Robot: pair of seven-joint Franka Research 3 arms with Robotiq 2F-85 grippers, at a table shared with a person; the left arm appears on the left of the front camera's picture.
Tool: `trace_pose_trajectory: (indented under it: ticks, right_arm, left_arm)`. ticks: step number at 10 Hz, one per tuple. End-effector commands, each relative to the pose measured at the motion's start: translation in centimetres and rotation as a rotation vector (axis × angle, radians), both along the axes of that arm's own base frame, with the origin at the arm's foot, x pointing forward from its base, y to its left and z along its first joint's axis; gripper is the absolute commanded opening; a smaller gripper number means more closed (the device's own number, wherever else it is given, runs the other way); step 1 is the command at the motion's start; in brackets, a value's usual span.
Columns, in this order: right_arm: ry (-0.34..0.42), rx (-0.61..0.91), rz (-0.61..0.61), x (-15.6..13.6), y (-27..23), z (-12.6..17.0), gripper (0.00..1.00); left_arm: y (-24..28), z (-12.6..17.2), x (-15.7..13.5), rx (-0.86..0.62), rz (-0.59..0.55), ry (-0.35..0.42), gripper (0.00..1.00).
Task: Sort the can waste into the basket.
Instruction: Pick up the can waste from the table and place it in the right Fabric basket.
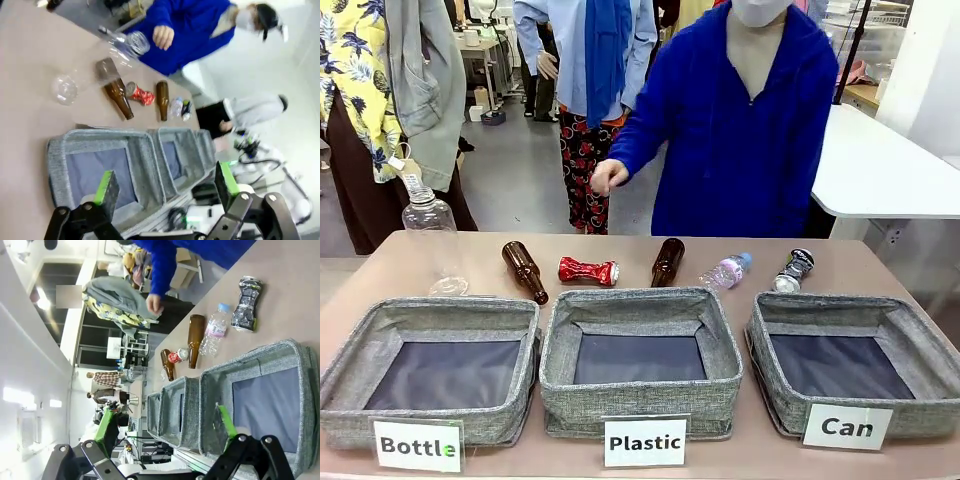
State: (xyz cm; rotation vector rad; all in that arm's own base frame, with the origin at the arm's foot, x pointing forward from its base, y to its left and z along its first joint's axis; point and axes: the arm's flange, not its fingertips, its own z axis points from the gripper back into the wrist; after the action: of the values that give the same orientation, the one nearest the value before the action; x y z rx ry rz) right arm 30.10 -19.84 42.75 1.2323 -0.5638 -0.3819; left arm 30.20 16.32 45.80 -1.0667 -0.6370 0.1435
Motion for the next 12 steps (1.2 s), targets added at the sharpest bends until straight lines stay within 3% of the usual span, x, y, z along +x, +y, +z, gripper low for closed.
trace_pose_trajectory:
  ticks: [1,3,5,8,10,11,12]
  right_arm:
    - [-0.026,0.016,-0.007,0.3,0.0,0.3,1.00]
    - [-0.026,0.016,-0.007,0.3,0.0,0.3,1.00]
    - [-0.026,0.016,-0.007,0.3,0.0,0.3,1.00]
    - [-0.026,0.016,-0.007,0.3,0.0,0.3,1.00]
    - [-0.026,0.016,-0.007,0.3,0.0,0.3,1.00]
    - [-0.026,0.016,-0.007,0.3,0.0,0.3,1.00]
    - [-0.026,0.016,-0.007,0.3,0.0,0.3,1.00]
  left_arm:
    - [-6.9,4.5,0.6,0.243,-0.141,-0.051,1.00]
    - [-14.0,7.0,2.1,0.422,-0.259,-0.104,1.00]
    - [-20.5,6.8,4.4,0.561,-0.348,-0.111,1.00]
    - [-24.9,3.8,10.0,0.637,-0.391,0.069,1.00]
    - [-20.6,6.3,7.4,0.522,-0.433,0.003,1.00]
    - [-16.8,7.3,3.5,0.427,-0.529,-0.053,1.00]
    - [-11.8,7.1,-0.5,0.348,-0.499,-0.125,1.00]
